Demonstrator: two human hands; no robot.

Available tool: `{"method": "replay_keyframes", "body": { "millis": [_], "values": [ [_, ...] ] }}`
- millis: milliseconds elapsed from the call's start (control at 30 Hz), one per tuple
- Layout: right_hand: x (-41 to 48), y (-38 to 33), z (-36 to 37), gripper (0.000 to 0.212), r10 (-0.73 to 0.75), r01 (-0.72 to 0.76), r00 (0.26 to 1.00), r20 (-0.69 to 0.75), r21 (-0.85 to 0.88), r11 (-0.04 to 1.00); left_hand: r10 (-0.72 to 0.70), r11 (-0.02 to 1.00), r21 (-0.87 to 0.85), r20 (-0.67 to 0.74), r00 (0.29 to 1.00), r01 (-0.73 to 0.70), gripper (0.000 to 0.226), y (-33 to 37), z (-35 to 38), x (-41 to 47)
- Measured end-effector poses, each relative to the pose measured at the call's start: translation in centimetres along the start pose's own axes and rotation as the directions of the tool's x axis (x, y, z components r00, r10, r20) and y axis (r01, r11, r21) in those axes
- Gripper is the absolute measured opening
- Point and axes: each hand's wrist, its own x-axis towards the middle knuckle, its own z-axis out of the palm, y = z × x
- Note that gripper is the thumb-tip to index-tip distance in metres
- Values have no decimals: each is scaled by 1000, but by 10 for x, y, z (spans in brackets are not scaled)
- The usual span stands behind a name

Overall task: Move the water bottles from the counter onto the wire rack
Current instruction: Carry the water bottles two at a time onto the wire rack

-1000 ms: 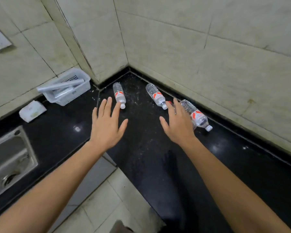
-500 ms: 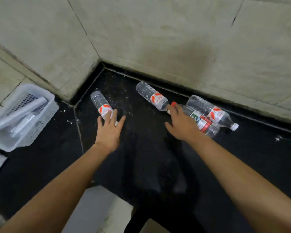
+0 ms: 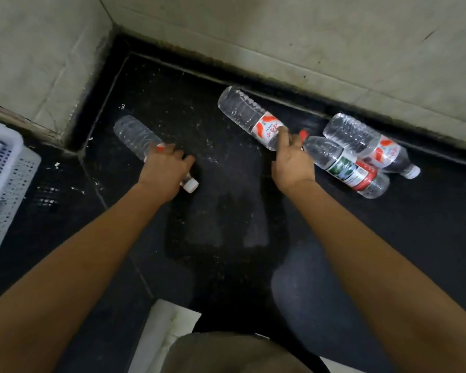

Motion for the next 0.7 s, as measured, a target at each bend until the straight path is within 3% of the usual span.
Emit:
{"method": "replay_keyframes", "body": {
  "millis": [100, 300, 500, 600, 700],
  "values": [
    [-4, 7, -1, 75, 14, -14, 1000, 2, 25, 1000, 17, 999, -35, -82, 996, -20, 44, -5, 2, 1],
    [-36, 13, 0, 66, 31, -43, 997, 64, 201, 979, -129, 958, -273, -143, 981, 86, 51, 39, -2, -10],
    [-110, 46, 37, 70, 146, -218, 969, 200, 407, 887, -100, 918, -395, -175, 980, 23, 52, 101, 3, -54],
    [-145, 74, 49, 57, 141, -229, 964, 227, 433, 872, -110, 888, -460, -190, 976, 11, 51, 120, -3, -75],
    [-164, 103, 39, 35, 171, -227, 973, 153, 525, 820, -233, 793, -608, -234, 944, 45, 54, 127, -23, -90]
  ]
}}
